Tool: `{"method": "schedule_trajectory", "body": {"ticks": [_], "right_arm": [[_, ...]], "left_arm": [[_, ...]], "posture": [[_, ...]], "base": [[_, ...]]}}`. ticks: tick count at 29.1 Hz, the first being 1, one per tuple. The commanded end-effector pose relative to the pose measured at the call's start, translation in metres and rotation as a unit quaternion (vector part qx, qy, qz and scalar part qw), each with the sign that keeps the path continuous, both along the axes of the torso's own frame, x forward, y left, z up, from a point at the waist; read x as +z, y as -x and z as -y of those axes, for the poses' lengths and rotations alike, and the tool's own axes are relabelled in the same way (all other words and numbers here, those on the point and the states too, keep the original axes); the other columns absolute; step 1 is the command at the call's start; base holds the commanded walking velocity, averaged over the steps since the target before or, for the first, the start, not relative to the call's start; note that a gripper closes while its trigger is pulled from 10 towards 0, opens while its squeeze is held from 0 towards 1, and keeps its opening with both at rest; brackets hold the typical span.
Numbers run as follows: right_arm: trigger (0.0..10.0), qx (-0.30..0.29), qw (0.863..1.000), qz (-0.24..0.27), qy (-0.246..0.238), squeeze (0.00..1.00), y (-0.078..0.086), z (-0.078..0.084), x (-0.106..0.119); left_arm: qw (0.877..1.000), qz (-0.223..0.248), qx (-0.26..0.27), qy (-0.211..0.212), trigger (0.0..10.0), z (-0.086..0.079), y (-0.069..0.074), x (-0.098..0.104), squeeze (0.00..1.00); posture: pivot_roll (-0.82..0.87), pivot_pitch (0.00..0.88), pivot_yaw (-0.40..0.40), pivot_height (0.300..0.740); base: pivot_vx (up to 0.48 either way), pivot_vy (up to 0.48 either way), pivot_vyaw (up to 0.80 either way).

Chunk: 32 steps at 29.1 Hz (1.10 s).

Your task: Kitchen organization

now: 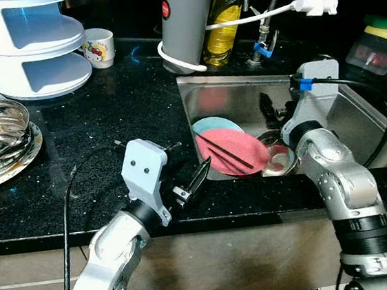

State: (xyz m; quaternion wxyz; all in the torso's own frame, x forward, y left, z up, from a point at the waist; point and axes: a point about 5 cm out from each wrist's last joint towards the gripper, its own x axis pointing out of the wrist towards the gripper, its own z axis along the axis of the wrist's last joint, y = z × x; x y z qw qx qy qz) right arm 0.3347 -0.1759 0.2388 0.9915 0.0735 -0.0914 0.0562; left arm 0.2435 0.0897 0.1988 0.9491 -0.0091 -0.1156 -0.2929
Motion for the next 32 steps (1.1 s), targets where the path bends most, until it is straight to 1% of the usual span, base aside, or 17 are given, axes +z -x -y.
{"method": "schedule_trajectory", "body": {"ticks": [1,2,3,5,6,8,10,12,17,24,27,29,30,32], "right_arm": [[10.0,0.029,0.998,0.038,-0.035,0.00,0.005,-0.002,0.012],[10.0,0.029,0.998,0.038,-0.035,0.00,0.005,-0.002,0.012],[10.0,0.066,0.994,0.065,-0.058,0.00,0.010,-0.009,0.019],[10.0,0.066,0.994,0.065,-0.058,0.00,0.010,-0.009,0.019],[10.0,0.090,0.990,0.085,-0.073,0.00,0.015,-0.014,0.023],[10.0,0.110,0.985,0.100,-0.083,0.00,0.018,-0.018,0.026],[10.0,0.114,0.985,0.100,-0.084,0.00,0.018,-0.019,0.026],[10.0,0.114,0.985,0.100,-0.084,0.00,0.018,-0.019,0.026],[10.0,0.125,0.983,0.097,-0.095,0.00,0.018,-0.021,0.023],[10.0,0.122,0.982,0.090,-0.111,0.00,0.017,-0.022,0.018],[10.0,0.122,0.981,0.084,-0.122,0.00,0.017,-0.022,0.015],[10.0,0.121,0.981,0.077,-0.131,0.00,0.016,-0.024,0.010],[10.0,0.122,0.980,0.072,-0.136,0.00,0.016,-0.026,0.006],[10.0,0.134,0.978,0.060,-0.147,0.00,0.018,-0.037,-0.006]], "left_arm": [[1.000,-0.002,0.014,-0.003,10.0,-0.001,-0.004,-0.002,0.00],[1.000,-0.002,0.014,-0.003,10.0,-0.001,-0.004,-0.002,0.00],[1.000,-0.003,0.026,-0.007,10.0,-0.003,-0.005,-0.003,0.00],[1.000,-0.003,0.026,-0.007,10.0,-0.003,-0.005,-0.003,0.00],[0.999,-0.006,0.037,-0.009,10.0,-0.006,-0.006,-0.005,0.00],[0.999,-0.009,0.050,-0.013,10.0,-0.008,-0.006,-0.008,0.00],[0.998,-0.007,0.060,-0.012,10.0,-0.011,-0.007,-0.007,0.00],[0.998,-0.007,0.060,-0.012,10.0,-0.011,-0.007,-0.007,0.00],[0.996,0.002,0.084,0.002,10.0,-0.014,-0.013,0.002,0.00],[0.996,0.004,0.091,0.002,10.0,-0.014,-0.015,0.004,0.00],[0.995,-0.003,0.100,0.002,10.0,-0.014,-0.015,0.002,0.00],[0.994,-0.013,0.112,-0.007,10.0,-0.015,-0.016,-0.001,0.00],[0.993,-0.014,0.116,-0.012,10.0,-0.015,-0.017,-0.003,0.00],[0.993,-0.013,0.120,-0.020,10.0,-0.015,-0.018,-0.004,0.00]], "posture": [[0.15,0.000,-0.170,0.740],[0.15,0.000,-0.170,0.740],[0.16,0.000,-0.171,0.740],[0.16,0.000,-0.171,0.740],[0.16,0.000,-0.172,0.740],[0.16,0.000,-0.174,0.740],[0.16,0.000,-0.175,0.740],[0.16,0.000,-0.175,0.740],[0.16,0.000,-0.175,0.740],[0.16,0.000,-0.173,0.740],[0.16,0.000,-0.173,0.740],[0.16,0.000,-0.173,0.740],[0.16,0.000,-0.173,0.740],[0.16,0.000,-0.171,0.740]], "base": [[0.000,0.000,0.00],[0.000,0.000,0.00],[0.000,0.000,0.00],[0.000,0.000,0.00],[0.000,0.000,0.73],[0.000,0.000,0.73],[0.000,0.000,0.73],[0.000,0.000,0.73],[0.000,0.000,0.74],[0.000,0.000,0.00],[0.000,0.000,0.00],[0.000,0.000,0.00],[0.000,0.000,0.00],[0.000,0.000,0.00]]}}
